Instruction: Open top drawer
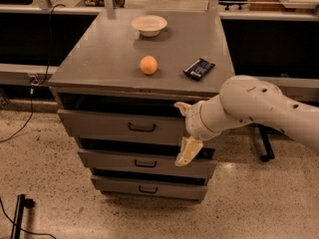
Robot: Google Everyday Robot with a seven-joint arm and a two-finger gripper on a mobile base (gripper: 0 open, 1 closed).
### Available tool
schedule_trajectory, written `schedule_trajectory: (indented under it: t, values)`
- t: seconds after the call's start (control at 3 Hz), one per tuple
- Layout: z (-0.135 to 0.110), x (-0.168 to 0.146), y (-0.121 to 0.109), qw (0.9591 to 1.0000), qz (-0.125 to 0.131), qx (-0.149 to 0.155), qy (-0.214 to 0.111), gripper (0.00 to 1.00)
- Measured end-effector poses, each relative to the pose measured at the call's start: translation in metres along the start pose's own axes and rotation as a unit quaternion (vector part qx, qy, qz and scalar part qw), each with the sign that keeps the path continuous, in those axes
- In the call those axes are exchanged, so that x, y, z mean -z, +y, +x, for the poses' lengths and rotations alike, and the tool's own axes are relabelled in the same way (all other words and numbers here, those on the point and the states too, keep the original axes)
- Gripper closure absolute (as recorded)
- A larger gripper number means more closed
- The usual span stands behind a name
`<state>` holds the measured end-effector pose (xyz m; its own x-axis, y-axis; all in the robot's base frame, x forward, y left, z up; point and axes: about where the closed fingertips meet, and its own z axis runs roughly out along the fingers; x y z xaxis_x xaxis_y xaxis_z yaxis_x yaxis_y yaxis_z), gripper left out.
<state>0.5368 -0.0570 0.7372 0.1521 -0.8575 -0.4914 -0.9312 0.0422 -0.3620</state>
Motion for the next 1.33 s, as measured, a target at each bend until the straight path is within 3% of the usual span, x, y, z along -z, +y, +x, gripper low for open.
schedule_trajectory:
  t: [0.67, 1.33]
  values:
    - [0.008, -0.037, 0.004, 0.9994, -0.027, 0.009, 0.017, 0.0]
    - [0.038, -0.069, -0.011, 0.9969, -0.053, 0.003, 0.058, 0.05]
